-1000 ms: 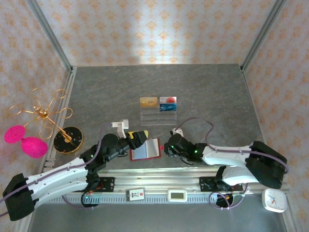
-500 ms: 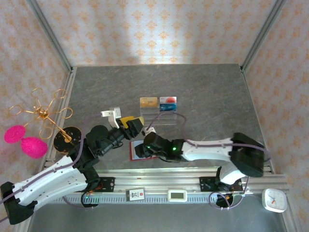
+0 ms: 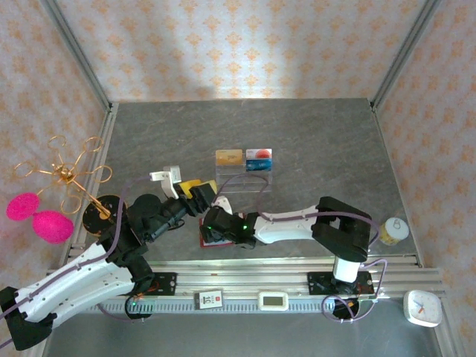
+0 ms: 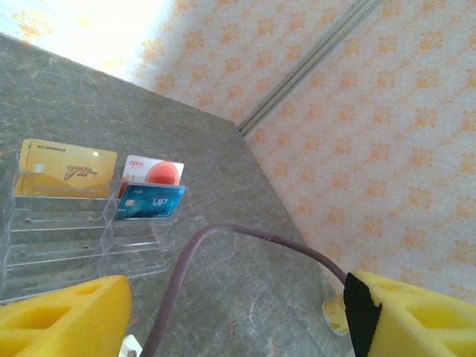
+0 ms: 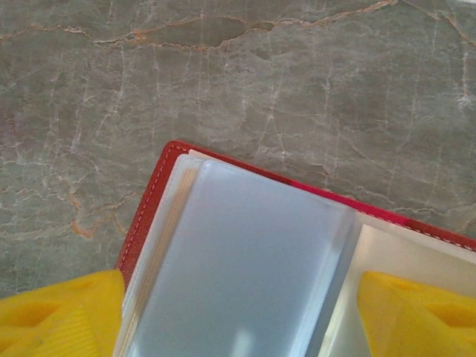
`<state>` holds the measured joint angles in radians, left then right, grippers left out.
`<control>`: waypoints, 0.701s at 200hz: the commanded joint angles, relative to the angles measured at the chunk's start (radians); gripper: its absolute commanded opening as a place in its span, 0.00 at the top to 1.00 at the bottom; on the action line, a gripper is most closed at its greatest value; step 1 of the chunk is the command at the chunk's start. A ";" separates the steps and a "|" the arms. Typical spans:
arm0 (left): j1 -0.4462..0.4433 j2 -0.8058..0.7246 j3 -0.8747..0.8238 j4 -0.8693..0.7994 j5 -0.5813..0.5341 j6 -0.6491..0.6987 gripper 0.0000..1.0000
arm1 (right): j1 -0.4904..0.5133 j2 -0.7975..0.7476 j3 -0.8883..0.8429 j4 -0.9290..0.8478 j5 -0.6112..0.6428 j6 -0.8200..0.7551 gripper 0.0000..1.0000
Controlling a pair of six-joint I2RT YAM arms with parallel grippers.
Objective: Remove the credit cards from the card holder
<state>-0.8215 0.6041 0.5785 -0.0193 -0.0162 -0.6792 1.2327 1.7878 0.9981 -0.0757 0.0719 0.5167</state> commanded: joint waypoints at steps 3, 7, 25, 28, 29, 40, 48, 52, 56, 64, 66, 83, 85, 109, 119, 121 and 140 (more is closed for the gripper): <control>0.014 -0.010 -0.019 -0.021 -0.004 0.017 0.25 | 0.017 0.043 0.034 -0.053 0.062 -0.024 0.19; 0.014 -0.012 -0.021 -0.022 -0.004 0.017 0.25 | 0.019 0.049 0.037 -0.055 0.062 -0.027 0.19; 0.016 -0.013 -0.025 -0.026 -0.005 0.016 0.25 | 0.024 0.080 0.052 -0.068 0.059 -0.039 0.18; 0.015 -0.012 -0.027 -0.025 -0.005 0.015 0.25 | 0.025 0.085 0.053 -0.073 0.056 -0.040 0.18; 0.016 -0.012 -0.027 -0.025 -0.005 0.015 0.25 | 0.026 0.087 0.054 -0.074 0.056 -0.041 0.18; 0.018 -0.012 -0.029 -0.025 -0.005 0.012 0.25 | 0.029 0.106 0.058 -0.086 0.055 -0.040 0.18; 0.018 -0.012 -0.033 -0.027 -0.004 0.012 0.25 | 0.030 0.116 0.057 -0.094 0.055 -0.035 0.20; 0.018 -0.012 -0.035 -0.026 -0.004 0.010 0.25 | 0.031 0.118 0.055 -0.097 0.055 -0.031 0.20; 0.019 -0.012 -0.036 -0.025 -0.004 0.009 0.25 | 0.030 0.118 0.052 -0.098 0.055 -0.028 0.21; 0.019 -0.013 -0.040 -0.025 -0.004 0.007 0.25 | 0.030 0.114 0.042 -0.095 0.052 -0.023 0.23; 0.020 -0.013 -0.042 -0.026 -0.003 0.007 0.25 | 0.030 0.112 0.039 -0.092 0.051 -0.021 0.23; 0.020 -0.014 -0.051 -0.023 0.001 0.000 0.25 | 0.030 0.089 0.008 -0.064 0.043 -0.006 0.30; 0.019 -0.014 -0.053 -0.022 0.000 0.000 0.25 | 0.030 0.088 0.004 -0.060 0.043 -0.004 0.31; 0.022 -0.011 -0.080 -0.011 0.007 -0.019 0.26 | 0.031 0.072 -0.025 -0.039 0.047 0.018 0.41; 0.022 -0.010 -0.096 0.001 0.014 -0.031 0.27 | 0.030 0.066 -0.038 -0.028 0.051 0.030 0.44; 0.021 -0.010 -0.099 0.003 0.016 -0.035 0.27 | 0.030 0.064 -0.041 -0.025 0.053 0.034 0.45; 0.022 -0.012 -0.136 0.017 0.023 -0.064 0.31 | 0.030 0.046 -0.067 0.005 0.057 0.053 0.59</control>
<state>-0.8085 0.6022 0.4816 -0.0315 -0.0086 -0.7048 1.2560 1.8393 0.9886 -0.0475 0.1417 0.5385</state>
